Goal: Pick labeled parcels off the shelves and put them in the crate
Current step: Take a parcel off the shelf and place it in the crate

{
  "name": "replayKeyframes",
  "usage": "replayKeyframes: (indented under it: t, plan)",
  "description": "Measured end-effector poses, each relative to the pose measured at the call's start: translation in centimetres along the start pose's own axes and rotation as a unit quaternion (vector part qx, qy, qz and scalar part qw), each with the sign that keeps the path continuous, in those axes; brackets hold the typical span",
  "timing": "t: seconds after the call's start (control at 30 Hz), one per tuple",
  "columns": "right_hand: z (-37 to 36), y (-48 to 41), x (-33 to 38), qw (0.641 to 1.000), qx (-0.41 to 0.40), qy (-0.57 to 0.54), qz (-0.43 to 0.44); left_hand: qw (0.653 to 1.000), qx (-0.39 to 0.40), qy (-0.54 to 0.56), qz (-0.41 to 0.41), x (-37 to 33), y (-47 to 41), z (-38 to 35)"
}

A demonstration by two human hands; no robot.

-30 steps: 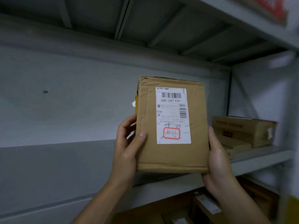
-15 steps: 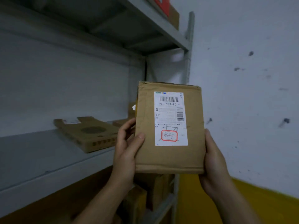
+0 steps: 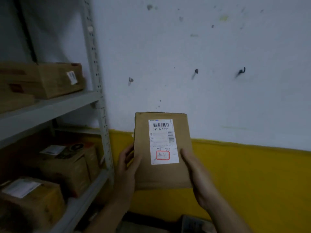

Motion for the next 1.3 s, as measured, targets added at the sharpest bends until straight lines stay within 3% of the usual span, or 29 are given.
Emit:
replayKeyframes:
  t: [0.33, 0.57, 0.9, 1.3]
  plan:
    - [6.0, -5.7, -16.7, 0.981, -0.07, 0.044, -0.178, 0.977, 0.018, -0.047, 0.208, 19.1, -3.6, -0.3]
    - [9.8, -6.4, -27.2, 0.945, -0.126, 0.048, -0.298, 0.911, 0.092, -0.12, 0.383, 33.4, -4.3, 0.4]
    - [15.0, -4.9, -36.5, 0.911, -0.143, 0.043, -0.383, 0.854, 0.142, -0.18, 0.467, 43.1, -1.3, -1.7]
    - [19.9, -4.0, -52.5, 0.891, -0.077, 0.042, -0.445, 0.824, 0.044, -0.242, 0.511, 57.2, 6.6, 1.0]
Point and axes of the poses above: each hand's wrist, its own y-axis away from the middle knuckle, its own z-axis out of the back of the hand, x = y × z, the point moved 9 cm from there along -y, towards the middle knuckle, and after that the axes turned 14 degrees about y, right-handed, at the moved point
